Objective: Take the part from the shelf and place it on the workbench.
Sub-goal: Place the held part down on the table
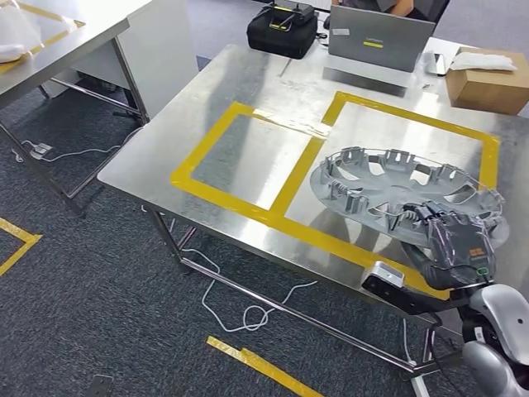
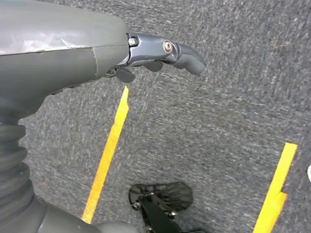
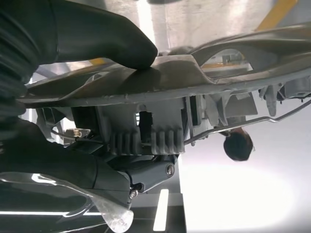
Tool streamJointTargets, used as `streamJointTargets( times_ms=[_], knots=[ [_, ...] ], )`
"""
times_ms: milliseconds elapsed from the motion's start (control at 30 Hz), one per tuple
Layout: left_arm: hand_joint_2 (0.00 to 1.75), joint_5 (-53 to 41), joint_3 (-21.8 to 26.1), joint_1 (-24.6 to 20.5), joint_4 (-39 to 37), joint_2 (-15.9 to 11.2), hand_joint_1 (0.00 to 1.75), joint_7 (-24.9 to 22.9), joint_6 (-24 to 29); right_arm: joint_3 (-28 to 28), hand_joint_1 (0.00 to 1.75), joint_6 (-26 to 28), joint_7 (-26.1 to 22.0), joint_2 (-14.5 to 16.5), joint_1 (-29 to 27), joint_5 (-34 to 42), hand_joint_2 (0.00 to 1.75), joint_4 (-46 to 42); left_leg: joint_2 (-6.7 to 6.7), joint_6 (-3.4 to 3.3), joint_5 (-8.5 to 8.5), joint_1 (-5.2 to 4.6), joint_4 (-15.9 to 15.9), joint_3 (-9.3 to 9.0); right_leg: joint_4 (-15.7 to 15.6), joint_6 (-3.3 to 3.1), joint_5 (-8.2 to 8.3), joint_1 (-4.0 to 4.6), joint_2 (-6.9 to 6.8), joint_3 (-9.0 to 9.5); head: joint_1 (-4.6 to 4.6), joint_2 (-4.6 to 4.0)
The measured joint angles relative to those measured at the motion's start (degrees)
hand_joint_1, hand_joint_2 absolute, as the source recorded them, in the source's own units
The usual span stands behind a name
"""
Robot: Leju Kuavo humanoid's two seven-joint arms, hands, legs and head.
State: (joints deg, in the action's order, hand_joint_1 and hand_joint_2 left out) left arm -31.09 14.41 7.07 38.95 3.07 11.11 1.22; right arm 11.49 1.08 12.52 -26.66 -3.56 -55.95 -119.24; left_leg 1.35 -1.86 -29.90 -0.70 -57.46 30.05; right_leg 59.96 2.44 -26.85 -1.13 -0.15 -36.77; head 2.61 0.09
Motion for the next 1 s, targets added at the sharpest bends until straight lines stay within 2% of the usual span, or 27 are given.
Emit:
streamJointTargets(
  times_ms=[100, 167, 233, 300, 333, 367, 400, 433, 467, 500, 533, 633, 700, 767, 800, 833, 867, 900, 933, 967, 1000],
  knots=[
    [1.75, 0.01, -0.1, -0.17, -0.02, -0.03, 0.0, -0.17, 0.06, 0.04, 1.75, -0.14, 0.27, 0.01, 0.37, -0.1, 1.75, -0.05, 0.03, 0.89, -0.55, -0.07, -0.37, -0.24, -1.17, -1.27, -0.17, 0.17, 0.12, 0.99, -0.02, 0.0],
    [1.75, 0.0, -0.22, -0.36, -0.02, 0.03, 0.0, -0.22, 0.08, 0.1, 1.75, -0.22, 0.39, 0.02, 0.54, -0.13, 1.75, -0.08, -0.27, 1.46, -0.81, 0.01, -3.19, 0.92, -1.35, -1.89, -0.46, -0.01, 0.12, 1.87, -0.08, -0.01],
    [1.75, 0.01, -0.31, -0.51, -0.02, 0.03, 0.0, -0.24, 0.09, 0.15, 1.75, -0.23, 0.4, 0.02, 0.76, -0.16, 1.75, -0.08, -0.61, 2.19, -2.69, 0.22, -9.8, 4.81, -1.45, -2.41, -1.19, -0.09, 0.05, 2.82, -0.16, -0.01],
    [1.75, 0.01, -0.32, -0.44, -0.03, -0.02, 0.0, -0.25, 0.09, 0.2, 1.75, -0.24, 0.4, 0.02, 0.9, -0.21, 1.75, -0.08, -0.69, 2.59, -5.41, 0.44, -15.96, 9.24, -1.45, -2.56, -2.05, -0.08, 0.08, 3.74, -0.19, -0.01],
    [1.75, 0.01, -0.33, -0.38, -0.03, -0.01, 0.0, -0.25, 0.09, 0.22, 1.75, -0.26, 0.41, 0.02, 0.9, -0.22, 1.75, -0.08, -0.69, 2.6, -5.7, 0.49, -16.99, 10.56, -1.45, -2.54, -2.54, -0.07, 0.1, 4.34, -0.2, -0.01],
    [1.75, 0.01, -0.35, -0.34, -0.04, -0.01, 0.0, -0.25, 0.09, 0.25, 1.75, -0.27, 0.42, 0.02, 0.89, -0.21, 1.75, -0.08, -0.69, 2.48, -4.8, 0.5, -16.17, 10.98, -1.45, -2.51, -3.05, -0.05, 0.12, 5.02, -0.2, -0.01],
    [1.75, 0.01, -0.37, -0.32, -0.04, -0.02, 0.0, -0.25, 0.09, 0.26, 1.75, -0.29, 0.42, 0.02, 0.88, -0.21, 1.75, -0.08, -0.7, 2.2, -2.69, 0.44, -13.59, 10.56, -1.47, -2.44, -3.58, -0.03, 0.13, 5.76, -0.19, -0.01],
    [1.75, 0.01, -0.38, -0.3, -0.04, -0.05, 0.0, -0.24, 0.09, 0.27, 1.75, -0.28, 0.4, 0.02, 0.9, -0.2, 1.75, -0.08, -0.75, 1.74, 0.34, 0.27, -9.9, 9.67, -1.51, -2.32, -4.14, -0.03, 0.12, 6.35, -0.2, -0.01],
    [1.75, 0.02, -0.39, -0.27, -0.06, -0.14, 0.0, -0.22, 0.09, 0.27, 1.75, -0.22, 0.35, 0.02, 0.91, -0.17, 1.75, -0.06, -0.8, 1.23, 2.6, -0.02, -6.55, 8.8, -1.5, -2.09, -4.67, 0.02, 0.14, 6.93, -0.18, -0.01],
    [1.75, 0.03, -0.42, -0.25, -0.08, -0.22, 0.0, -0.17, 0.09, 0.25, 1.75, -0.08, 0.27, 0.01, 0.83, -0.08, 1.75, -0.06, -0.81, 0.77, 4.12, -0.29, -3.95, 8.06, -1.54, -1.77, -5.16, 0.04, 0.14, 7.33, -0.17, -0.01],
    [1.75, 0.05, -0.44, -0.19, -0.1, -0.31, 0.0, -0.11, 0.1, 0.22, 1.75, 0.06, 0.17, 0.0, 0.7, 0.1, 1.75, -0.06, -0.83, 0.33, 4.86, -0.53, -2.47, 7.66, -1.58, -1.41, -5.45, 0.06, 0.18, 7.73, -0.19, -0.01],
    [1.75, 0.1, -0.47, -0.16, -0.18, -0.41, 0.0, 0.04, 0.16, 0.17, 1.75, -0.02, 0.13, -0.01, 0.41, 0.9, 1.75, -0.08, -0.75, -0.53, 4.77, -0.47, -1.07, 6.4, -1.0, -0.3, -5.28, 0.09, 0.18, 8.23, -0.18, -0.01],
    [1.75, 0.1, -0.48, -0.41, -0.19, -0.42, 0.0, 0.1, 0.18, 0.19, 1.75, -0.31, 0.27, -0.01, 0.62, 1.22, 1.75, -0.08, -0.7, -0.92, 4.66, -0.21, -0.37, 5.18, 2.9, 0.06, -5.51, 0.08, 0.17, 5.98, 0.08, -0.01],
    [1.75, 0.13, -0.5, -0.66, -0.2, -0.38, 0.0, 0.09, 0.18, 0.15, 1.75, -0.46, 0.44, -0.01, 0.66, 1.68, 1.75, -0.08, -0.83, -1.18, 4.14, -0.18, -0.21, 4.5, 9.47, 0.18, -7.62, 0.08, 0.18, 1.45, 0.3, -0.01],
    [1.75, 0.19, -0.52, -0.68, -0.22, -0.37, 0.0, 0.07, 0.18, 0.04, 1.75, -0.47, 0.48, -0.01, 0.44, 2.05, 1.75, -0.08, -0.96, -1.23, 3.76, -0.18, -0.22, 4.15, 12.06, 0.25, -9.06, 0.09, 0.19, -0.75, 0.36, -0.01],
    [1.75, 0.27, -0.53, -0.62, -0.27, -0.36, 0.0, 0.09, 0.18, -0.15, 1.75, -0.44, 0.43, -0.01, 0.06, 2.47, 1.75, -0.08, -1.09, -1.26, 3.28, -0.2, -0.22, 3.66, 13.26, 0.31, -9.97, 0.1, 0.18, -2.29, 0.35, -0.01],
    [1.75, 0.37, -0.54, -0.54, -0.34, -0.36, 0.0, 0.16, 0.18, -0.38, 1.75, -0.37, 0.32, -0.02, -0.38, 2.86, 1.75, -0.08, -1.25, -1.26, 2.77, -0.2, -0.23, 3.05, 12.79, 0.39, -9.65, 0.1, 0.12, -2.98, 0.38, -0.01],
    [1.75, 0.46, -0.54, -0.46, -0.44, -0.34, 0.0, 0.26, 0.18, -0.61, 1.75, -0.33, 0.2, -0.02, -0.78, 3.19, 1.75, -0.08, -1.47, -1.18, 2.22, -0.2, -0.23, 2.31, 10.49, 0.42, -7.75, 0.11, -0.08, -2.75, 0.39, -0.01],
    [1.75, 0.53, -0.54, -0.42, -0.54, -0.32, 0.0, 0.41, 0.18, -0.78, 1.75, -0.32, 0.09, -0.03, -1.11, 3.42, 1.75, -0.08, -1.75, -1.06, 1.63, -0.2, -0.24, 1.54, 6.88, 0.32, -4.72, 0.15, -0.71, -1.88, 0.39, -0.01],
    [1.75, 0.58, -0.54, -0.42, -0.67, -0.31, 0.0, 0.55, 0.18, -0.89, 1.75, -0.33, 0.03, -0.02, -1.36, 3.59, 1.75, -0.06, -2.06, -0.84, 1.07, -0.25, -0.29, 0.85, 3.53, 0.16, -2.35, 0.4, -1.79, -1.05, 0.37, -0.01],
    [1.75, 0.64, -0.54, -0.46, -0.78, -0.3, 0.0, 0.69, 0.19, -0.95, 1.75, -0.32, -0.07, -0.02, -1.5, 3.71, 1.75, -0.05, -2.35, -0.54, 0.56, -0.33, -0.33, 0.42, 0.92, -0.25, -0.81, 0.67, -2.71, -0.18, 0.4, -0.01]
  ],
)
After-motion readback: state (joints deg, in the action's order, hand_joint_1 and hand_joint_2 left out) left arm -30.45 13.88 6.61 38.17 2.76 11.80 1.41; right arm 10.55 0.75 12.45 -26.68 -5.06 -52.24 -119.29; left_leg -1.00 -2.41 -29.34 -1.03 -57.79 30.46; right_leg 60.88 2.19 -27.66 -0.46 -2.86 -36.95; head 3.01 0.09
